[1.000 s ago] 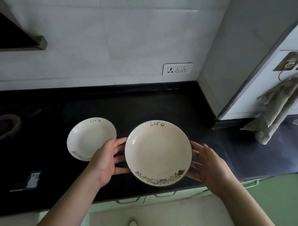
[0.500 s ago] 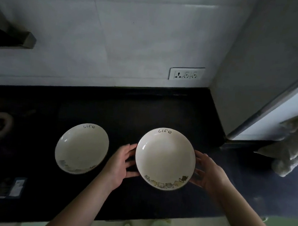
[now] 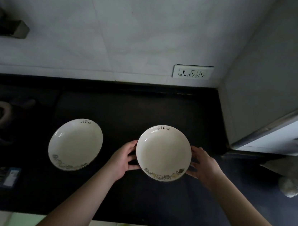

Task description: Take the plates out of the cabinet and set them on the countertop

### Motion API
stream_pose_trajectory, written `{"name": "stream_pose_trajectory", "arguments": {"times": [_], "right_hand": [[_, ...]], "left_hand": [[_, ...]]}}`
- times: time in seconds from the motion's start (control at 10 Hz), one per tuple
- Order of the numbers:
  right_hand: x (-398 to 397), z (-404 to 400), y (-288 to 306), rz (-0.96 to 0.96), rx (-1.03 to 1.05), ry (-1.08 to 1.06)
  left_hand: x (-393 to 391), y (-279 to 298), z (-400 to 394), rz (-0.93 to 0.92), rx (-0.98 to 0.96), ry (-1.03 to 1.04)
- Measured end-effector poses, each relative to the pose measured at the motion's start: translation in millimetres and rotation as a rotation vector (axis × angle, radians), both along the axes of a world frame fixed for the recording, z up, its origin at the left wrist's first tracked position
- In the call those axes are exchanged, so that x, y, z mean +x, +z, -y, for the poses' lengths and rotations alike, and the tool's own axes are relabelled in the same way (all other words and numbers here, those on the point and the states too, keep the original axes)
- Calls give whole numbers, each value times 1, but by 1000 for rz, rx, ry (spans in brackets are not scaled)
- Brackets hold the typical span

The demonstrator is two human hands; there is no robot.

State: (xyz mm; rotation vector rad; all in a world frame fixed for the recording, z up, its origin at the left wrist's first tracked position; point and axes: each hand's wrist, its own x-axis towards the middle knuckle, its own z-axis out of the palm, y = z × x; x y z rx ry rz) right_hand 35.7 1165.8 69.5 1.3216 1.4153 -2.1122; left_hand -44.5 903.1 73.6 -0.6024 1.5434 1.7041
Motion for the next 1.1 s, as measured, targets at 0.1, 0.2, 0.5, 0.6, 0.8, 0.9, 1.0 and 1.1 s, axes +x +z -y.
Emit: {"name": "stream_pose_trajectory", "arguments": {"times": [0.1,0.2,0.5,0.6,0.8,0.9,1.0,1.1], "right_hand": [[-2,-4,-5,6,-18,22],[-1,-7,-11,11,-42,20],[-1,-11,-14,17,-58,24],[-1,-11,-14,12,-62,24],[-3,-13,-17,27,-74,6],[-4,-13,-17,27,-82,10],[-7,-11,-13,32,-55,24],[-7,-10,-9,54,52,58]], "left_hand": [[-2,-4,-3,11,-6,6],[-2,-7,-5,18,-5,8],[-2,-12,-9,3,-28,-30],[-2,-13,-10,-12,-37,-56],[-3,-14,-11,-29,-48,-37],[-3,-13,-12,-39,-57,-43],[-3,-10,-13,-42,-69,-51],[-6,-12,-14,-89,-242,-119]]}}
